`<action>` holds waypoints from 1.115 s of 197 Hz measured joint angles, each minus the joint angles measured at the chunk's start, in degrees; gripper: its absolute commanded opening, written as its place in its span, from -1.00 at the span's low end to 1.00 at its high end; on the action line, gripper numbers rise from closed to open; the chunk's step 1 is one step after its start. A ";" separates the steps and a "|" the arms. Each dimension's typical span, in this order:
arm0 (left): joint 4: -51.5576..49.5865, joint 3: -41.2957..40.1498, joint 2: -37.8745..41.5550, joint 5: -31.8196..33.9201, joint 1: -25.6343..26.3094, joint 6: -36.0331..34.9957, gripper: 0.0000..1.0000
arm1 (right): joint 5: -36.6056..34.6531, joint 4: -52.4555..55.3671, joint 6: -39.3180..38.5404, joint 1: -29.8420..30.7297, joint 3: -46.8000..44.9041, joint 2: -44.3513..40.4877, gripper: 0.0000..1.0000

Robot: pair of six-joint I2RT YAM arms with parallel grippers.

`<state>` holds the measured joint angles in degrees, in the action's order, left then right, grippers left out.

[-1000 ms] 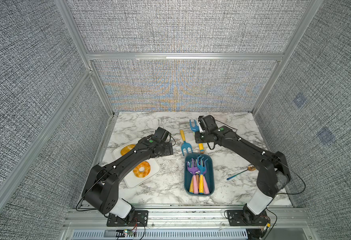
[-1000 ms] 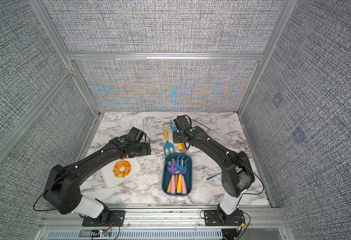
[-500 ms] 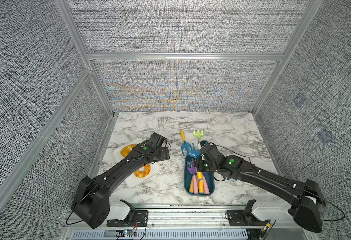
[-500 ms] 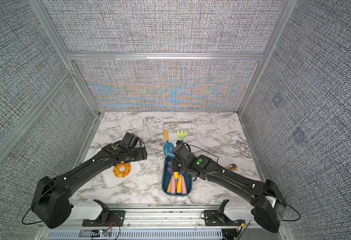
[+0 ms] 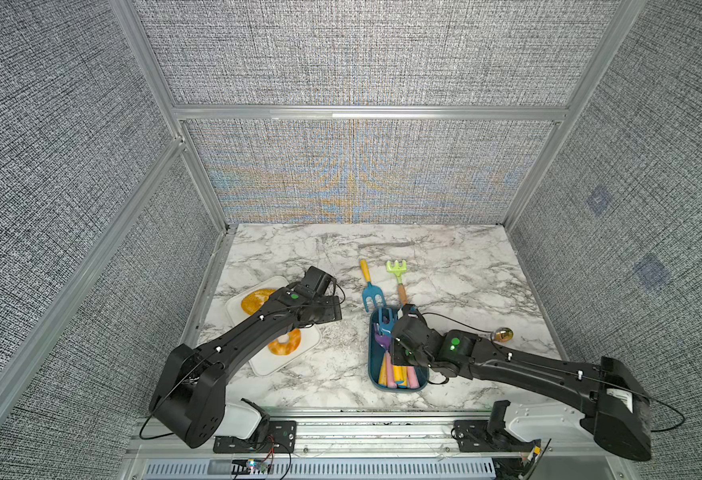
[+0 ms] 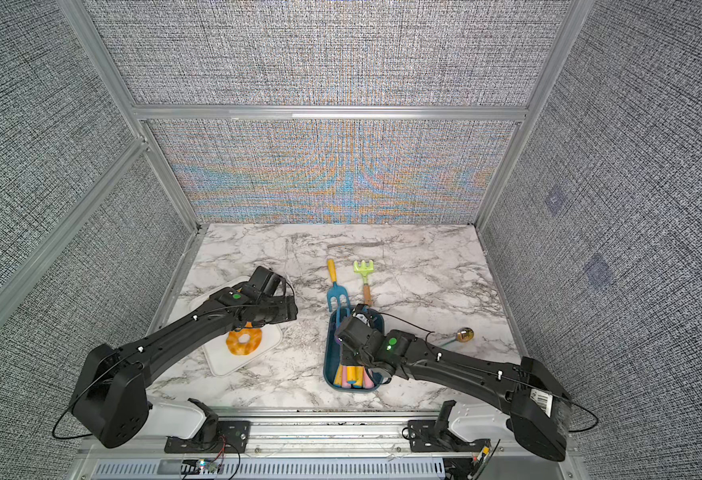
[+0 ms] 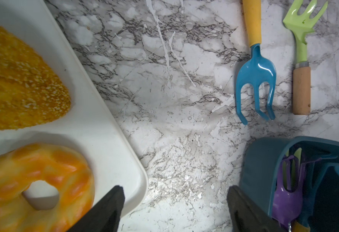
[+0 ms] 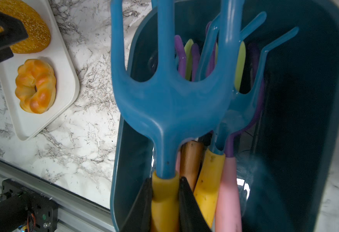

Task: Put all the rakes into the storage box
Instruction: Place the rake in the storage box.

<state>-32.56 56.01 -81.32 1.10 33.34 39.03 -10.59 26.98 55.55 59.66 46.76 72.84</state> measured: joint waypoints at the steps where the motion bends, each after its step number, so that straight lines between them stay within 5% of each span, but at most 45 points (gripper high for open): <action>1: 0.00 0.02 -0.02 -0.02 0.00 0.00 0.71 | 0.00 0.00 0.04 0.02 0.00 0.04 -1.00; 63: 0.57 3.72 -4.02 -0.17 0.00 -0.37 0.73 | -0.35 0.39 2.71 1.57 0.00 2.10 -0.99; 79: 0.63 6.12 -5.95 -0.17 0.00 -1.05 0.75 | -0.79 0.55 2.97 1.62 0.00 2.36 -0.40; 99: 0.52 9.40 -8.63 -0.22 0.00 -1.38 0.77 | -1.14 0.87 3.21 1.75 0.00 2.45 -0.03; 166: -1.57 25.94 -24.13 -1.25 0.00 -3.56 0.78 | -2.75 2.91 2.19 1.51 2.89 0.09 0.35; 220: -9.27 49.72 -42.93 -1.53 0.00 -5.49 0.78 | -4.59 3.61 -1.29 -2.25 3.08 -6.97 0.62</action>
<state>-41.82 105.73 -124.25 -0.43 33.34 33.54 -15.18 30.59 54.26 57.41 49.84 65.87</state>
